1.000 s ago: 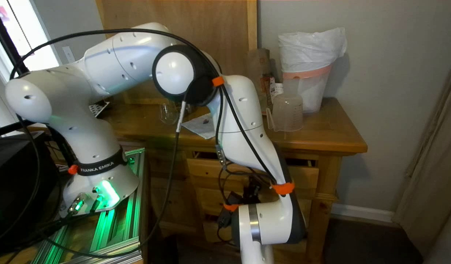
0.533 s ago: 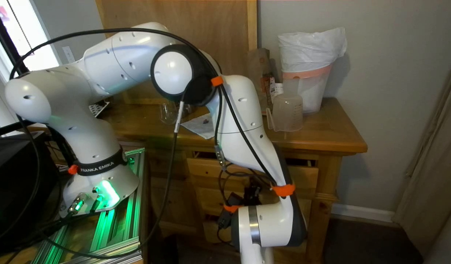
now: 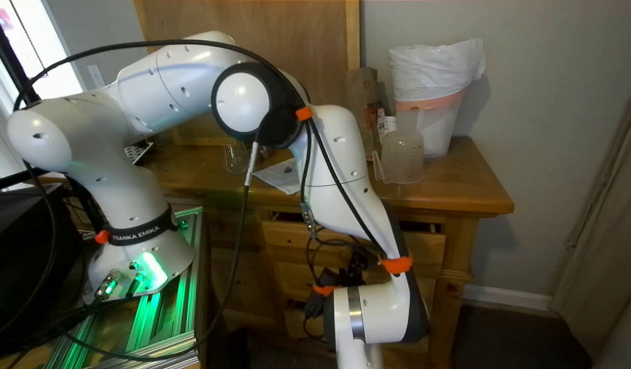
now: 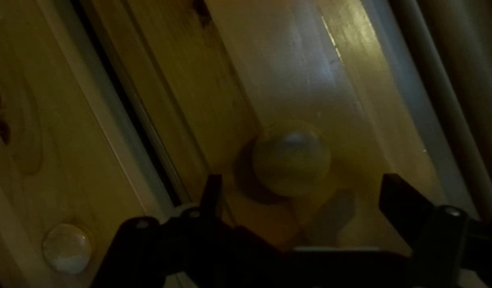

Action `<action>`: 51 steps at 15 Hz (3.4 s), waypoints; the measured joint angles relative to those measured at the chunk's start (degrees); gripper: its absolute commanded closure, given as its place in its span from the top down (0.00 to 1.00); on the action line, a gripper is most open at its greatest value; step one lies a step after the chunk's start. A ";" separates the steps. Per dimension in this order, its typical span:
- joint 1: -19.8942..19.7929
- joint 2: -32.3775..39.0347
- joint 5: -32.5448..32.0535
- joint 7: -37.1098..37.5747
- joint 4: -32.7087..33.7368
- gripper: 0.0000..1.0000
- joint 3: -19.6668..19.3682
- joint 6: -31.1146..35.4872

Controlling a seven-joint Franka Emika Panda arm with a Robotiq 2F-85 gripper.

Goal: Open the topmost drawer on the right.

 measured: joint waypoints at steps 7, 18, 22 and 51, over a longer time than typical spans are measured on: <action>0.21 0.24 0.00 0.40 0.00 0.76 0.70 -0.54; 0.23 0.50 -0.03 1.21 -0.06 0.70 0.59 -1.34; 0.25 0.52 -0.04 1.39 -0.06 0.32 0.56 -1.29; -0.58 -1.43 -0.21 -0.22 -4.64 0.24 -5.08 -1.62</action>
